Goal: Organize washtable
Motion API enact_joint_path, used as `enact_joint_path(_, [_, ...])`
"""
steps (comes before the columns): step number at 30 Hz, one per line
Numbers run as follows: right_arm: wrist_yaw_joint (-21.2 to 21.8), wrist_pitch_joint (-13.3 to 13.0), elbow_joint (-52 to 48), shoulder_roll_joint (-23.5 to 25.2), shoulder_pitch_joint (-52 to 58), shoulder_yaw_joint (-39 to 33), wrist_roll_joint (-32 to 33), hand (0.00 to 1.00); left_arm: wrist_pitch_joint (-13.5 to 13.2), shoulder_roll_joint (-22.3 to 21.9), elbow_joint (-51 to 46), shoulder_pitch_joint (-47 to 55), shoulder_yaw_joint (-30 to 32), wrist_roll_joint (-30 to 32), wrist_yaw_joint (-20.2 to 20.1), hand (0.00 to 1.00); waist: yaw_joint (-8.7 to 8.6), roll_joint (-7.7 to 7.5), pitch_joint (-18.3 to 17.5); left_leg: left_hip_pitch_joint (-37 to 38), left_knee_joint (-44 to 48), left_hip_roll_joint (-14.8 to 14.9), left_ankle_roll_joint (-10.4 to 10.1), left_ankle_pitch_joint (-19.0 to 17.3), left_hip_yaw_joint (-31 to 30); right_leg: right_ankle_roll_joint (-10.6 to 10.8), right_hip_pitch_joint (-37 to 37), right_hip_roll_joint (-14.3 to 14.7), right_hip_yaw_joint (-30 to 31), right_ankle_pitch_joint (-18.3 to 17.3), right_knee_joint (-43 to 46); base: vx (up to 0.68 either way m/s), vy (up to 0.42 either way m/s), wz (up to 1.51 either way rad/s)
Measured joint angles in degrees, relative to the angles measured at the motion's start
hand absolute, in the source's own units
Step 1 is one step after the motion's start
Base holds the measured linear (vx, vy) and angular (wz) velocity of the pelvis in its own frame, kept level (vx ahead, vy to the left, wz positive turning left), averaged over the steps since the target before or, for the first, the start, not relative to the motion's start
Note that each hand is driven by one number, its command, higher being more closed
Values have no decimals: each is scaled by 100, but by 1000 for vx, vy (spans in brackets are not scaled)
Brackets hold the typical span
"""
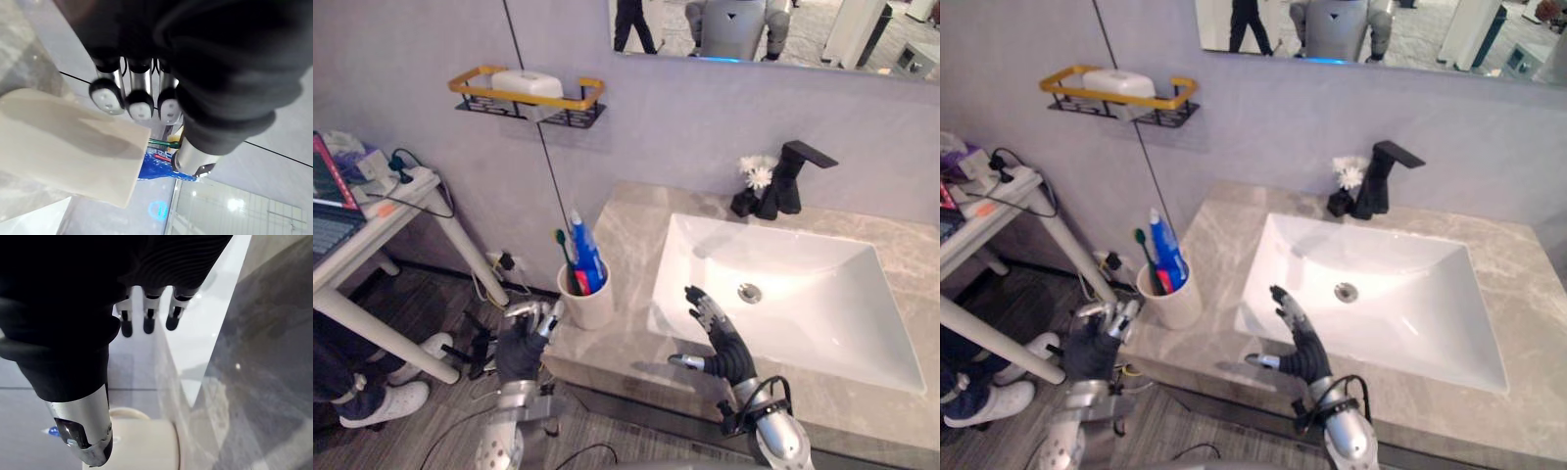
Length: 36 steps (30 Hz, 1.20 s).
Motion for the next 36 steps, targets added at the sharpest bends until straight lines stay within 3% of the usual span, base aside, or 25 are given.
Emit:
enact_joint_path(16, [-23, -30, -203, -109, 44, 114, -1, 0, 30, 258, 877, -86, -613, 139, -115, 100, 35, -9, -11, -163, 56, 62, 0, 0, 0, -18, -186, 29, -1, -36, 124, -11, -6, 1])
enact_joint_path(36, [-140, -27, 32, -107, -130, -213, -45, 0, 101, 452, 1201, -826, -628, 569, -78, 100, 13, -22, -4, -211, 52, 91, 0, 0, 259, -54, -369, 102, 271, 32, 72, -10, -3, -7])
